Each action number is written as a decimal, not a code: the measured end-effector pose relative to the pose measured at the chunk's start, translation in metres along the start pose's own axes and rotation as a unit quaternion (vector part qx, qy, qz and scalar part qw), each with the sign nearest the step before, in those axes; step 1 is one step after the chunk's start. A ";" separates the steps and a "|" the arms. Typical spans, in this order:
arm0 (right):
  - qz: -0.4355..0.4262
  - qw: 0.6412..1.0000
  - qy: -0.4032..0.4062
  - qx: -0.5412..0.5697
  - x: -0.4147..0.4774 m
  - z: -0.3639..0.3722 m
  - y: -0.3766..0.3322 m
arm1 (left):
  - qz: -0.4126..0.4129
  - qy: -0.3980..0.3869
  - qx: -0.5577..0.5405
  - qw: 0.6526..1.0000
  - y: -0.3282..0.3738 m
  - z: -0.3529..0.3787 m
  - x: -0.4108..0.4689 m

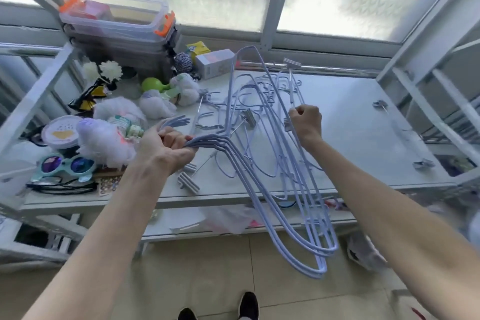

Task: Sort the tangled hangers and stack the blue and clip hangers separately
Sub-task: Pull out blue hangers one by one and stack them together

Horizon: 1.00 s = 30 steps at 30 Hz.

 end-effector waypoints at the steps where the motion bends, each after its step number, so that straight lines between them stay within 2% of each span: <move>1: 0.011 1.000 0.006 -0.001 0.001 -0.010 0.013 | -0.013 -0.003 0.005 1.000 -0.009 0.002 0.001; 6: 0.044 0.998 0.031 -0.009 0.010 -0.054 0.077 | -0.046 -0.001 0.029 0.999 -0.064 0.010 0.002; 11: 0.062 0.997 0.039 -0.017 0.035 -0.087 0.139 | -0.043 0.010 0.043 0.998 -0.123 0.012 0.001; 22: 0.037 0.997 -0.060 -0.007 0.079 -0.117 0.242 | 0.042 0.046 0.016 0.998 -0.259 0.009 0.005; 30: 0.038 0.993 -0.084 -0.078 0.120 -0.140 0.273 | 0.059 0.032 0.002 0.998 -0.328 0.023 0.006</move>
Point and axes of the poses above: each hand's wrist, its own x-axis towards the middle knuckle, its own z-axis out of the palm, y = z × x, the point moved 5 cm from there along x, towards the middle knuckle, and after that the axes turned 10 degrees about -x, right-handed, at the moved point
